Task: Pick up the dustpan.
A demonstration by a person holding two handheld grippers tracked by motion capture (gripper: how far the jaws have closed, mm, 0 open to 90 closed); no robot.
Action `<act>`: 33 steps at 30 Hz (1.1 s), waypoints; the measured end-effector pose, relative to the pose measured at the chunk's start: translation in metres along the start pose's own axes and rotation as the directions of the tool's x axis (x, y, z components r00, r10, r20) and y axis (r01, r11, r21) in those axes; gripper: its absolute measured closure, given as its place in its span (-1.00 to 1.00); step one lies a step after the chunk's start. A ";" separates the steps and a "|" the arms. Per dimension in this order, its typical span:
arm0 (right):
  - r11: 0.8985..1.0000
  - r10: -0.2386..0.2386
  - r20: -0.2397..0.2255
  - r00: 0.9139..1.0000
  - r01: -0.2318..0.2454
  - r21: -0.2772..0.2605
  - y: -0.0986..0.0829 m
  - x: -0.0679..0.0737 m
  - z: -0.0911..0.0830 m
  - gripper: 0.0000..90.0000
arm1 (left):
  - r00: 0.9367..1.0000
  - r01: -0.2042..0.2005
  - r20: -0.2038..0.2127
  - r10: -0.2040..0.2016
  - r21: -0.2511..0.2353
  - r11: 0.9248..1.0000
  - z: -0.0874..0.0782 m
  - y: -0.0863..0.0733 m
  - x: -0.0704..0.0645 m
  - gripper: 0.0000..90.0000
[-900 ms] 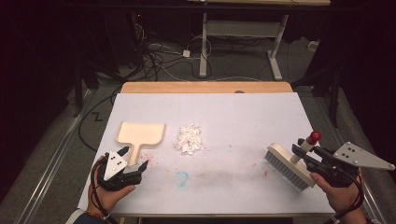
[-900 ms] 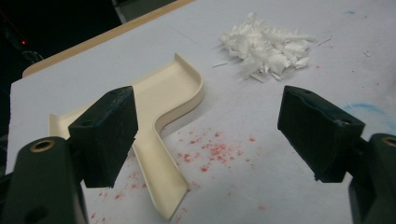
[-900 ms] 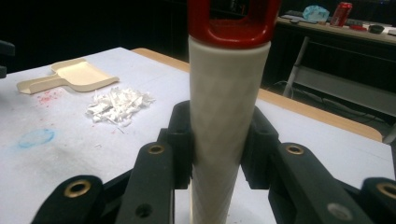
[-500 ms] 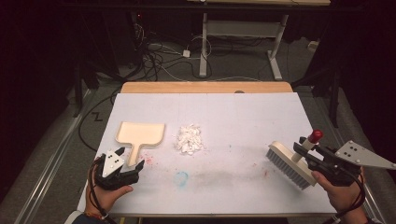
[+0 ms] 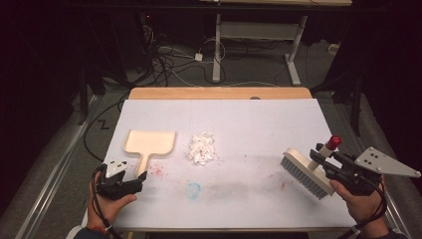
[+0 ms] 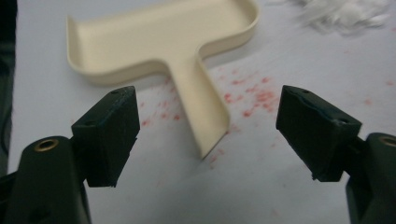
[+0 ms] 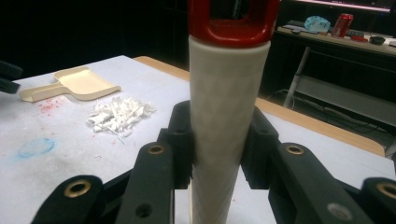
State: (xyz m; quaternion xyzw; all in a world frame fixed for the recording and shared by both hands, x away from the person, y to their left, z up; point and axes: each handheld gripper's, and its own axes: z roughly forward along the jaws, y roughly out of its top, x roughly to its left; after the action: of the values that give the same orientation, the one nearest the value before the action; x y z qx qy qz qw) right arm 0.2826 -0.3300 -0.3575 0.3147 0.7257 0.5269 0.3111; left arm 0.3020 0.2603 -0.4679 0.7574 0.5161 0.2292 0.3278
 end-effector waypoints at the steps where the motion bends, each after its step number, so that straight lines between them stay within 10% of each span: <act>1: 1.000 0.001 0.001 1.000 -0.001 0.000 0.000 0.000 0.000 0.56 | 1.000 0.014 0.001 -0.014 0.021 1.000 0.004 0.002 0.002 -0.54; 8: 1.000 -0.004 -0.003 1.000 0.004 0.014 0.000 0.002 0.005 0.56 | 0.991 0.127 0.027 -0.131 0.117 0.985 0.040 0.019 0.012 -0.44; 16: 1.000 -0.004 -0.001 1.000 0.004 0.024 -0.002 0.004 0.008 0.56 | 0.992 0.127 -0.045 -0.121 0.154 0.980 0.063 0.039 0.003 -0.32; 26: 1.000 -0.010 -0.008 1.000 0.010 0.028 -0.003 0.008 0.011 0.56 | 0.997 0.078 -0.033 -0.074 0.152 0.985 0.063 0.043 0.007 0.41; 33: 0.999 -0.018 -0.014 1.000 0.019 0.045 -0.005 0.008 0.014 0.56 | 0.991 0.137 -0.025 -0.135 0.134 0.981 0.056 0.045 0.021 0.42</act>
State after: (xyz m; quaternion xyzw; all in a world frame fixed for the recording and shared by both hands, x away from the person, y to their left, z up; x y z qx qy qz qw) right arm 0.2881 -0.3166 -0.3671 0.3113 0.7423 0.5097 0.3038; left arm 0.3769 0.2536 -0.4728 0.7391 0.5835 0.1767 0.2864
